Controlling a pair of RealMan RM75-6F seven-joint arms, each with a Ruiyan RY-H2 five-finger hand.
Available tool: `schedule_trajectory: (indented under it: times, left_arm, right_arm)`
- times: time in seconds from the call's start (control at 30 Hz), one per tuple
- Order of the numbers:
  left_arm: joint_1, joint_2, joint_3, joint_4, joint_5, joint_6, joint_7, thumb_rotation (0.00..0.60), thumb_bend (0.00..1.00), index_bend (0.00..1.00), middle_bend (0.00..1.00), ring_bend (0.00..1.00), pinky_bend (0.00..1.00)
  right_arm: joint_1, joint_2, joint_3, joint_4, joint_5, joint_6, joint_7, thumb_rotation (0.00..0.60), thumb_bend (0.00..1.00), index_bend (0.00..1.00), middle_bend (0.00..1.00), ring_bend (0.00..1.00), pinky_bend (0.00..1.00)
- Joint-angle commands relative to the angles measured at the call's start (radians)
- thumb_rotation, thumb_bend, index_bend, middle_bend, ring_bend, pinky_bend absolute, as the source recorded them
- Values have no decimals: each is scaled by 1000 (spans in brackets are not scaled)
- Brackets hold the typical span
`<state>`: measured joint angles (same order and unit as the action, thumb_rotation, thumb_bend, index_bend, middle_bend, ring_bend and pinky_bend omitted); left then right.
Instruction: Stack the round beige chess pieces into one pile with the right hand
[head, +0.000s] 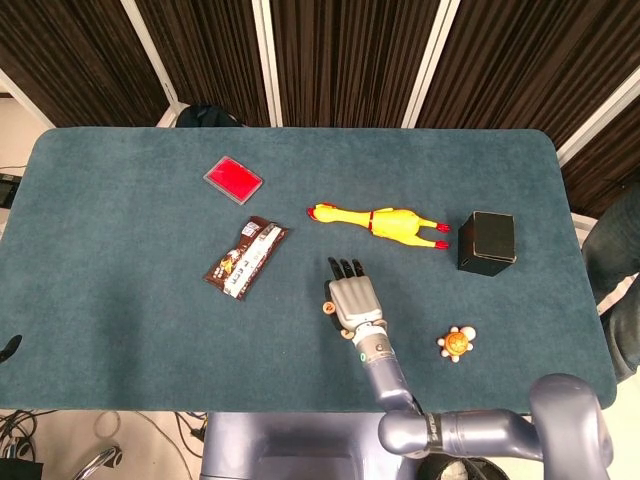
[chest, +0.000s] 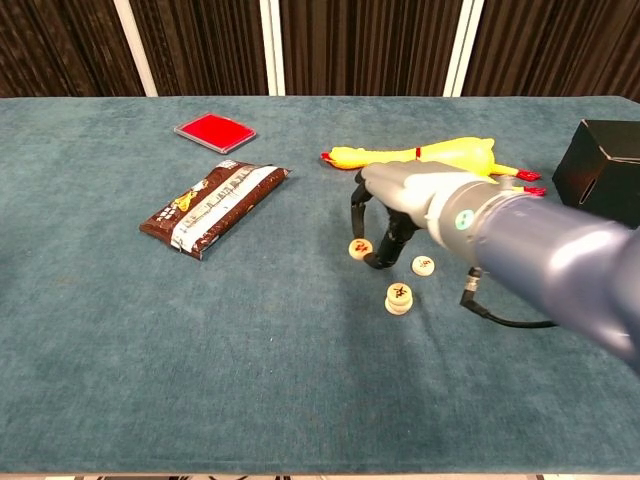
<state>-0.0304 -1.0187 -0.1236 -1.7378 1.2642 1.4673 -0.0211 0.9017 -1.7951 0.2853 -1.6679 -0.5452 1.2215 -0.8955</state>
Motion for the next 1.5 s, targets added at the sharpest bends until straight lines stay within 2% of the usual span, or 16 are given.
schedule_trajectory:
  times: [0.03,0.43,0.8,1.5]
  left_arm:
    - [0,0,0,-1,1,1,2,600,187,117,0,0,79]
    - [1,-3,3,1,3,2,10,600,187,117,0,0,79]
    - [1,-4,4,1,5,4,12,600,186,117,0,0,73]
    - [1,-2,2,2,-1,0,10,600,187,117,0,0,73]
  right_arm:
    - [-33,53,-30,-72,-27,25,18,600,404,524,0,0,0]
    - [-105,126,-112,-153,-100,63,76,600,405,524,0,0,0]
    - [-122,113,-137,-148,-124,65,92,600,405,524,0,0,0]
    - [-123,61,-140,-111,-135,59,72,600,405,524,0,0,0]
